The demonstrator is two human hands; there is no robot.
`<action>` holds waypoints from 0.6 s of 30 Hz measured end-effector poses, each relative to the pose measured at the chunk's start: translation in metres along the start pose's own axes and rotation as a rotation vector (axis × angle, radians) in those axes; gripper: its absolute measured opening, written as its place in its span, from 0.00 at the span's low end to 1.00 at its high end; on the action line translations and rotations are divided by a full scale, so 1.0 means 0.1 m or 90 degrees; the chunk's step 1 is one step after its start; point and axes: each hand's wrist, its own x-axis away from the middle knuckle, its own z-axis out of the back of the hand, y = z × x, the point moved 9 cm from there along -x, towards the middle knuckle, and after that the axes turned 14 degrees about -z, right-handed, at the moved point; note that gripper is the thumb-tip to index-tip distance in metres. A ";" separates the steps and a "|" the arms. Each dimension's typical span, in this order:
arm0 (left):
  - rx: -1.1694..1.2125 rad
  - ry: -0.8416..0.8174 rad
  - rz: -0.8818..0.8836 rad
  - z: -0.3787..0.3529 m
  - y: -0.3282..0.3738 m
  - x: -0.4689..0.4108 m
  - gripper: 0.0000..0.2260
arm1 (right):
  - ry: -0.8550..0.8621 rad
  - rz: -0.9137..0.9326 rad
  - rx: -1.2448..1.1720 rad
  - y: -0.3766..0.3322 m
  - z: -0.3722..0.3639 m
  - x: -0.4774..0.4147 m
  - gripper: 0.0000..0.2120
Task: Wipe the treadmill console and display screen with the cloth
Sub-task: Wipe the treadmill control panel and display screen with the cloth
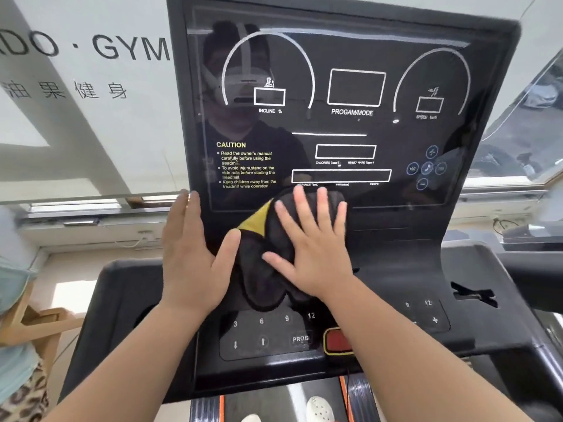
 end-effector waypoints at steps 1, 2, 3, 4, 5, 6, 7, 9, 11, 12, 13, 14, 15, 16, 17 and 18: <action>-0.001 0.006 0.004 -0.03 0.04 -0.02 0.38 | 0.000 -0.046 -0.003 0.25 0.02 -0.01 0.43; 0.002 0.015 0.013 -0.05 0.06 -0.04 0.38 | -0.002 -0.090 -0.014 0.50 0.04 -0.04 0.44; 0.004 0.025 0.023 -0.07 0.09 -0.06 0.38 | -0.003 -0.138 -0.032 0.74 0.08 -0.08 0.44; 0.003 0.037 0.027 -0.07 0.11 -0.07 0.38 | 0.001 -0.189 -0.051 0.97 0.14 -0.15 0.45; -0.002 0.046 0.027 -0.07 0.13 -0.08 0.37 | 0.008 -0.238 -0.068 1.17 0.21 -0.25 0.45; -0.006 0.053 0.027 -0.07 0.14 -0.10 0.37 | 0.016 -0.277 -0.079 1.31 0.29 -0.36 0.45; -0.008 0.055 0.028 -0.07 0.14 -0.11 0.37 | 0.029 -0.300 -0.082 1.40 0.39 -0.50 0.45; -0.010 0.054 0.030 -0.07 0.13 -0.12 0.37 | 0.067 -0.303 -0.069 1.40 0.59 -0.78 0.43; -0.015 0.056 0.026 -0.06 0.12 -0.12 0.37 | 0.109 -0.275 -0.049 1.23 0.75 -0.99 0.41; -0.018 0.058 0.022 -0.06 0.12 -0.12 0.38 | 0.127 -0.257 -0.040 1.12 0.80 -1.07 0.41; -0.021 0.060 0.021 -0.06 0.13 -0.12 0.38 | 0.142 -0.240 -0.032 0.99 0.84 -1.12 0.41; -0.024 0.061 0.021 -0.08 0.13 -0.11 0.38 | 0.155 -0.221 -0.027 0.86 0.86 -1.15 0.41; -0.026 0.061 0.023 -0.10 0.13 -0.11 0.38 | 0.163 -0.195 -0.022 0.71 0.86 -1.15 0.41; -0.029 0.061 0.024 -0.12 0.14 -0.11 0.38 | 0.166 -0.157 -0.014 0.54 0.83 -1.11 0.41; -0.034 0.064 0.023 -0.14 0.15 -0.10 0.38 | 0.166 -0.104 -0.009 0.36 0.77 -1.04 0.41; -0.038 0.067 0.024 -0.15 0.16 -0.10 0.38 | 0.163 -0.038 -0.006 0.17 0.70 -0.92 0.40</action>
